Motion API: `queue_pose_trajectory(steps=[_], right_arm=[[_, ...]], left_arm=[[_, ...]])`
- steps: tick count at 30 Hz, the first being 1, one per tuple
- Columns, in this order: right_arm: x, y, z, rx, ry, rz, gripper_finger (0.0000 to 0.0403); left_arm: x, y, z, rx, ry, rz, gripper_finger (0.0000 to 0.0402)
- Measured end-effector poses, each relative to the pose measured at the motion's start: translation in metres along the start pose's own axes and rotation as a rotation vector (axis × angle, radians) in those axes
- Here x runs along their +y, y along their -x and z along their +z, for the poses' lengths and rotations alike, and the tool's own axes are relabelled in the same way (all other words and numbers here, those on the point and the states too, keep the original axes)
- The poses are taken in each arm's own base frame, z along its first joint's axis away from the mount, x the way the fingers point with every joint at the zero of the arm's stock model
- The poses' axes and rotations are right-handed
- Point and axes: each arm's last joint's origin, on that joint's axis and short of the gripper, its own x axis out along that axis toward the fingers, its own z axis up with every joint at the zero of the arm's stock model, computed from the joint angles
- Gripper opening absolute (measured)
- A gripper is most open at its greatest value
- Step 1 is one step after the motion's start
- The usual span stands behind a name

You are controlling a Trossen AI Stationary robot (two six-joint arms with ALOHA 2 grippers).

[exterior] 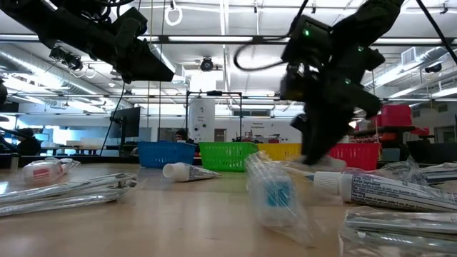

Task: Pick & Place Travel size toiletries
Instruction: Put the white toothpaste into the yellow bin

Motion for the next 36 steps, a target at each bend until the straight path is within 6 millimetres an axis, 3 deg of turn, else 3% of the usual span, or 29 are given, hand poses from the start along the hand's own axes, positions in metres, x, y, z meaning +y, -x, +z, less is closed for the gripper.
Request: queue_pose_trajectory(steps=[3, 7, 13, 21, 26, 36], right_arm=[[-0.002, 0.004, 0.015, -0.118, -0.048, -0.037, 0.0105], [-0.009, 0.024, 0.039, -0.245, -0.082, -0.184, 0.0104], [-0.037, 0.052, 0.055, -0.316, -0.167, -0.496, 0.0104], [-0.094, 0.062, 0.032, -0.237, -0.478, -0.564, 0.0104], [-0.116, 0.06, 0.018, -0.244, -0.63, -0.509, 0.0104], [-0.13, 0.044, 0.001, -0.172, -0.558, -0.494, 0.0104]], left_arm=[[0.0, 0.0, 0.0, 0.001, 0.005, 0.002, 0.0112], [0.0, 0.0, 0.0, 0.002, 0.017, 0.002, 0.0112], [0.0, 0.0, 0.0, 0.003, 0.033, -0.001, 0.0112], [0.0, 0.0, 0.0, 0.004, 0.058, -0.001, 0.0112], [0.0, 0.0, 0.0, 0.003, 0.064, 0.002, 0.0112], [0.0, 0.0, -0.001, 0.006, 0.07, 0.003, 0.0112]])
